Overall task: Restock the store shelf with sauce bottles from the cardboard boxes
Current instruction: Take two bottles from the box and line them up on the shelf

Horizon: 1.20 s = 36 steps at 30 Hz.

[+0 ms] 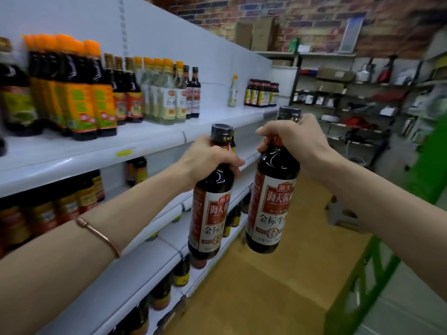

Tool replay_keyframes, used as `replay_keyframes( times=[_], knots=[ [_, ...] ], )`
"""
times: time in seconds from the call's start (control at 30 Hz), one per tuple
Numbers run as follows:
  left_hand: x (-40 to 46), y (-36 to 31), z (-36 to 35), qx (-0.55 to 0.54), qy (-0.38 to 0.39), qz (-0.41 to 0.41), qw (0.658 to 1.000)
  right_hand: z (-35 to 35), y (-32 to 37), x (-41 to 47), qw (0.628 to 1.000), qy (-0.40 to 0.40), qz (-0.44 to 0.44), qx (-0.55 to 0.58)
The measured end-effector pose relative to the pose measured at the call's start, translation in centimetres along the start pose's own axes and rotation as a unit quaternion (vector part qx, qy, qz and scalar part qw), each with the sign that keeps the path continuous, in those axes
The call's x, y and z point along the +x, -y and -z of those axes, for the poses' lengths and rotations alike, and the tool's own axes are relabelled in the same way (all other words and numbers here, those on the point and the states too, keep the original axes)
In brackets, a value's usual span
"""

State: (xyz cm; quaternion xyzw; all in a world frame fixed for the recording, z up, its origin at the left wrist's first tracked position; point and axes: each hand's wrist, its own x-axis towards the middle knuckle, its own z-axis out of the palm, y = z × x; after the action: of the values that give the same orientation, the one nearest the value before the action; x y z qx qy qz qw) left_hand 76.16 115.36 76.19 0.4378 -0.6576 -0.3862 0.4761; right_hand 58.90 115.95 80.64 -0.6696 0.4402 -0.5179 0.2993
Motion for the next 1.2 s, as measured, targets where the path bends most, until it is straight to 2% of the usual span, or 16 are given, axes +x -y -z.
replay_keyframes(
  times=[0.17, 0.37, 0.57, 0.8, 1.0, 1.2],
  knots=[
    [9.4, 0.8, -2.6, -0.002, 0.014, -0.016, 1.000, 3.4, -2.8, 7.7, 0.999, -0.040, 0.004, -0.013],
    [19.7, 2.3, -6.1, -0.004, 0.025, 0.007, 1.000, 7.6, -8.1, 17.2, 0.998, -0.060, -0.004, -0.009],
    [30.5, 4.5, -9.7, 0.001, -0.020, 0.004, 1.000, 11.9, -14.8, 27.2, 1.000, -0.008, 0.001, 0.008],
    [41.4, 5.0, -12.5, 0.007, -0.092, 0.012, 0.996, 15.0, -18.9, 38.5, 0.997, 0.051, 0.025, 0.056],
    [48.1, 5.5, -11.5, 0.010, -0.127, 0.005, 0.992, 14.4, -21.5, 46.8, 0.990, 0.096, 0.037, 0.095],
    [54.3, 6.5, -7.3, 0.017, -0.174, -0.003, 0.985, 11.3, -22.8, 54.8, 0.982, 0.142, 0.056, 0.111]
  ],
)
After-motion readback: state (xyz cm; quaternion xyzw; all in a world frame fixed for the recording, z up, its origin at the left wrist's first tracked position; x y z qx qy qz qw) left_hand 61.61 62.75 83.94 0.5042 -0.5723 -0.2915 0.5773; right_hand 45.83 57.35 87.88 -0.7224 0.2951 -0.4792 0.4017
